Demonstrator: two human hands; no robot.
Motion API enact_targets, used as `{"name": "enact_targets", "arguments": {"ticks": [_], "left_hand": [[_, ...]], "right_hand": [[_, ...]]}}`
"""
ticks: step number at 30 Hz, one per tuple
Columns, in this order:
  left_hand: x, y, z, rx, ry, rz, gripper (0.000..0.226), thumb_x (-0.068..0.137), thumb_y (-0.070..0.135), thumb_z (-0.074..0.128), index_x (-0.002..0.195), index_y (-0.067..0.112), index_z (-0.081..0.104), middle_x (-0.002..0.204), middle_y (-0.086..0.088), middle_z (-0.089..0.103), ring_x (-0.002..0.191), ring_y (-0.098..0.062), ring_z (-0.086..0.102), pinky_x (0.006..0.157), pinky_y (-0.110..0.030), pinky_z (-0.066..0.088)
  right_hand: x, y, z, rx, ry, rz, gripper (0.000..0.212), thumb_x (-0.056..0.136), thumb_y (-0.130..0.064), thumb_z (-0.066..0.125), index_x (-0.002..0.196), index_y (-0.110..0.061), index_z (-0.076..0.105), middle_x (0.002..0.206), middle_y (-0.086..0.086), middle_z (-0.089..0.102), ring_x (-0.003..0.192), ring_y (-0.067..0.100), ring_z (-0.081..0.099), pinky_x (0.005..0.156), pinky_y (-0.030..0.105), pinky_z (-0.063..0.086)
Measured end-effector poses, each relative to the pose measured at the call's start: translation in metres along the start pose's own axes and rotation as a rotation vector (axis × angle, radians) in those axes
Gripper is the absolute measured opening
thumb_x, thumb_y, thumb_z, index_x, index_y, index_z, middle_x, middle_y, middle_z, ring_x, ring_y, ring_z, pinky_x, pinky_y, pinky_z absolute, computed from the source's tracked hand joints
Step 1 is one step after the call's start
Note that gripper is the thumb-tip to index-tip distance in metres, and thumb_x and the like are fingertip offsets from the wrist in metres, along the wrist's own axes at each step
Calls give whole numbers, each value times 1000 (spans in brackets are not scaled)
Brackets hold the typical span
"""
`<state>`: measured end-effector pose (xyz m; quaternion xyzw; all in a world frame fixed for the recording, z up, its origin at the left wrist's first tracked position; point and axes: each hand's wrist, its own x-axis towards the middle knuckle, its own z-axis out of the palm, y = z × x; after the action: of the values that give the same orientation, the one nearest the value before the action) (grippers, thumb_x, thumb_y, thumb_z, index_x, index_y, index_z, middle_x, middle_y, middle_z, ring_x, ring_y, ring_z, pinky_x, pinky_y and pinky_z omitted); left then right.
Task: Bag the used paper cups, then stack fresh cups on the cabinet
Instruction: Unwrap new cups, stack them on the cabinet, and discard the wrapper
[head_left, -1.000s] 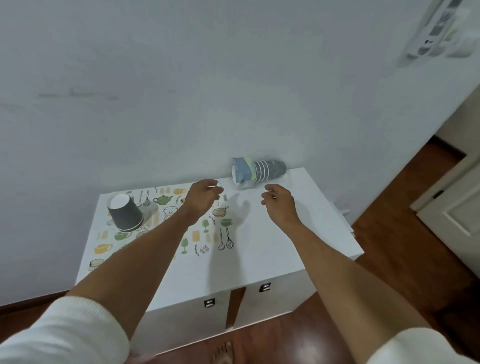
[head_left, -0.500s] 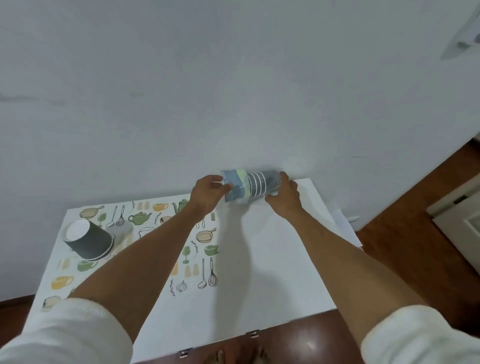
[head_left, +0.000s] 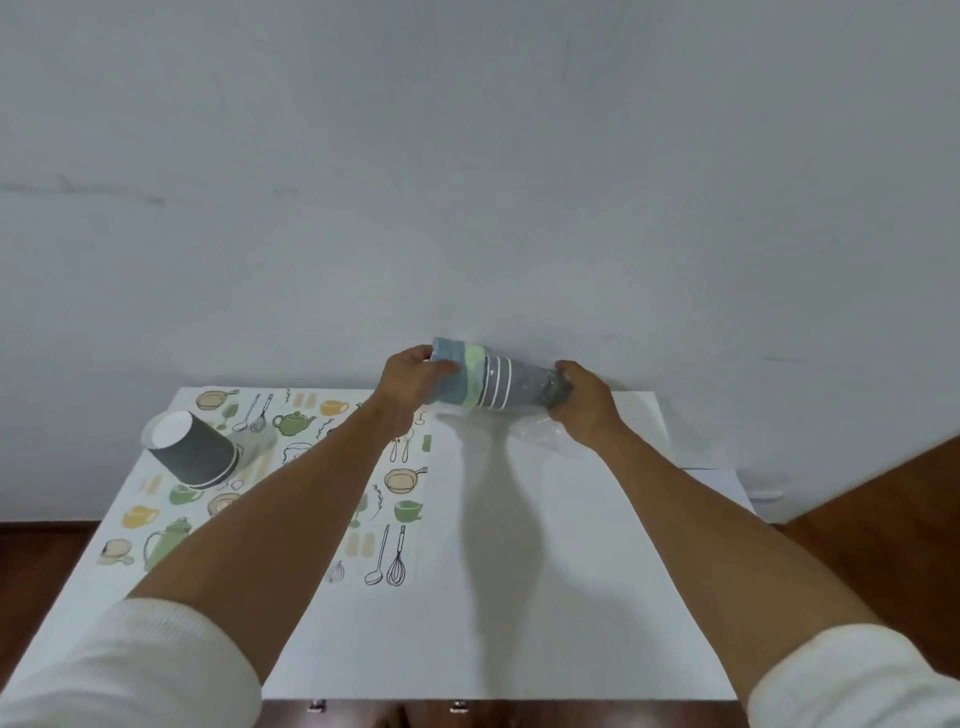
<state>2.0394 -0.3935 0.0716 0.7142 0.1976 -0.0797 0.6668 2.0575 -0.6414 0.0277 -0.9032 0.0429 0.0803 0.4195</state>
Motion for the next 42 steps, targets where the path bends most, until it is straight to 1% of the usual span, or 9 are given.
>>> {"name": "enact_targets", "arguments": {"ticks": [4, 10, 14, 18, 22, 28, 34, 39, 42], "left_hand": [[-21, 12, -19, -56, 143, -8, 16, 87, 4, 67, 74, 13, 69, 72, -6, 61, 64, -21, 55, 59, -27, 44], [-44, 2, -66, 16, 143, 64, 35, 87, 11, 65, 52, 15, 70, 50, -5, 59, 54, -22, 51, 59, -32, 40], [-53, -15, -98, 60, 137, 78, 31, 91, 8, 66, 60, 12, 71, 54, -4, 65, 55, -22, 53, 58, -30, 43], [-48, -38, -130, 110, 112, 57, 17, 90, 4, 68, 102, 12, 76, 84, -9, 69, 71, -20, 59, 59, -21, 48], [-36, -58, -144, 509, -58, 157, 57, 72, 17, 85, 125, 28, 69, 96, -7, 64, 88, -27, 64, 75, -33, 59], [-25, -69, -145, 1121, -13, 374, 98, 57, 43, 90, 144, 34, 45, 149, -1, 38, 138, -26, 37, 111, -46, 29], [-12, -67, -145, 1330, -76, 456, 94, 61, 53, 82, 146, 41, 45, 126, 7, 56, 123, -22, 49, 101, -44, 25], [-8, -49, -149, 1369, -90, 501, 64, 57, 60, 76, 115, 37, 58, 98, 14, 63, 99, -21, 58, 81, -40, 25], [-9, -32, -153, 1350, -114, 420, 56, 57, 65, 70, 105, 38, 59, 86, 16, 65, 91, -17, 61, 86, -41, 28]], "right_hand": [[-9, -17, 4, -147, -37, -157, 42, 82, 14, 63, 121, -2, 65, 108, 15, 65, 103, 33, 63, 85, 30, 49], [-13, -34, 28, -223, -112, -155, 60, 90, 16, 49, 139, -17, 62, 127, 14, 48, 127, 32, 53, 100, 23, 43], [-25, -59, 47, -703, -141, -171, 65, 87, -14, 63, 148, -28, 46, 153, 14, 25, 144, 35, 26, 116, 46, 28], [-33, -99, 82, -735, -379, -457, 114, 73, -47, 80, 162, -36, 9, 172, 0, -8, 157, 25, -12, 125, 54, -6], [-37, -111, 125, -733, -453, -458, 129, 70, -45, 87, 162, -36, -2, 169, 3, 17, 156, 27, 11, 124, 52, 4], [-39, -95, 144, -748, -310, -488, 110, 79, -31, 78, 160, -38, 4, 154, -1, 40, 138, 29, 40, 110, 45, 31], [-41, -96, 143, -797, -272, -478, 100, 84, -26, 74, 158, -36, 8, 138, 3, 51, 120, 31, 50, 98, 46, 36], [-37, -102, 133, -763, -280, -496, 93, 78, -19, 73, 154, -35, 22, 126, 1, 55, 113, 29, 51, 92, 44, 34], [-31, -105, 124, -738, -282, -505, 90, 80, -11, 70, 154, -35, 25, 126, 1, 55, 115, 29, 50, 88, 42, 30]]}}
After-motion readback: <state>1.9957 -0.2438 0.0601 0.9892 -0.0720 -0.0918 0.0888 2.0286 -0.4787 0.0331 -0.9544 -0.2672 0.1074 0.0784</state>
